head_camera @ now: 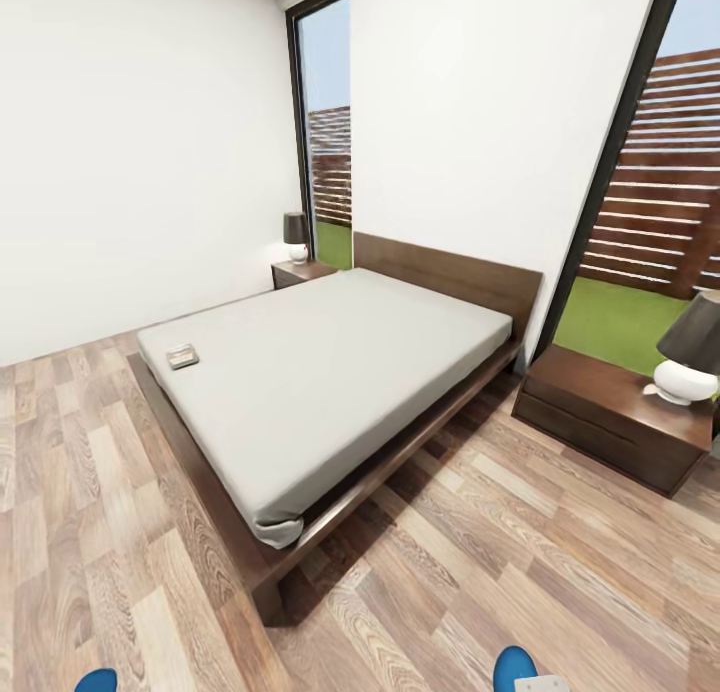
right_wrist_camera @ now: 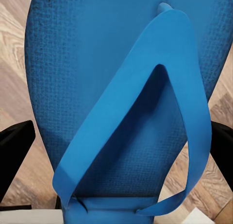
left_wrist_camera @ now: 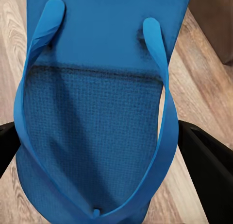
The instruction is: In the bedroom, move the book from the bed onto either nightstand, and place the two sandals side by side next to the bed.
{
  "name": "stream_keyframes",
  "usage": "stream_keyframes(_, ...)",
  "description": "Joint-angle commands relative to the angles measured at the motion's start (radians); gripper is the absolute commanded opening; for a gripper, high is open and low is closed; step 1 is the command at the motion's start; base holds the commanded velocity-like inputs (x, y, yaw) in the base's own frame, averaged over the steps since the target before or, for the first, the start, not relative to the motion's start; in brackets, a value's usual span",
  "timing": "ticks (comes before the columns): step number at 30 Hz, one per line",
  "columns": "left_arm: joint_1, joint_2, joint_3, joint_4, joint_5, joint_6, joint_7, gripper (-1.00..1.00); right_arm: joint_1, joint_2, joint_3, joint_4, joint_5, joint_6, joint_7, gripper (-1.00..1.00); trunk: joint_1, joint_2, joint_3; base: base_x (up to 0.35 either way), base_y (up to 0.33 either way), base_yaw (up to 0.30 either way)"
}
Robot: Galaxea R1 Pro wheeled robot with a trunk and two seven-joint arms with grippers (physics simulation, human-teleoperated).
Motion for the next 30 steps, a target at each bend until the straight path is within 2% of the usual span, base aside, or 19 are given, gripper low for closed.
stream_keyframes(1,0.000,0.000,-0.010,-0.001,-0.003,-0.001,0.009,-1.00,-0.001,0.000,0.008,0.001,-0.005,-0.002,-0.003,-1.00,-0.004,0.007,0.002,0.000,0.000,0.000)
stream_keyframes(10,0.000,-0.002,-0.040,-0.001,-0.002,-0.001,0.009,-1.00,0.005,0.003,0.008,0.001,-0.005,-0.003,-0.003,-1.00,-0.038,0.070,0.030,0.000,0.000,0.000)
stream_keyframes(16,0.000,-0.017,-0.052,-0.001,-0.003,-0.001,0.009,-1.00,0.006,0.005,0.008,0.001,-0.005,-0.002,-0.003,-1.00,-0.061,0.112,0.049,0.000,0.000,0.000)
stream_keyframes(18,0.000,-0.020,-0.072,-0.001,-0.003,-0.001,0.009,-1.00,0.006,0.005,0.008,0.001,-0.005,-0.002,-0.003,-1.00,-0.069,0.126,0.056,0.000,0.000,0.000)
stream_keyframes(22,0.000,-0.022,-0.089,-0.001,-0.003,-0.001,0.006,-1.00,0.006,0.006,0.008,0.001,-0.005,-0.002,-0.003,-1.00,-0.084,0.154,0.068,0.000,0.000,0.000)
stream_keyframes(25,0.000,-0.025,-0.095,-0.001,-0.003,0.001,-0.028,-1.00,0.006,0.005,0.008,0.001,-0.005,-0.002,-0.003,-1.00,-0.096,0.175,0.077,0.000,0.000,0.000)
stream_keyframes(28,0.000,-0.033,-0.099,0.000,-0.005,0.007,-0.099,-1.00,0.007,0.005,0.008,0.001,-0.005,-0.002,-0.003,-1.00,-0.107,0.196,0.087,0.000,0.000,0.000)
stream_keyframes(30,0.000,-0.036,-0.099,0.001,-0.006,0.009,-0.117,-1.00,0.007,0.005,0.008,0.001,-0.005,-0.002,-0.003,-1.00,-0.115,0.210,0.093,0.000,0.000,0.000)
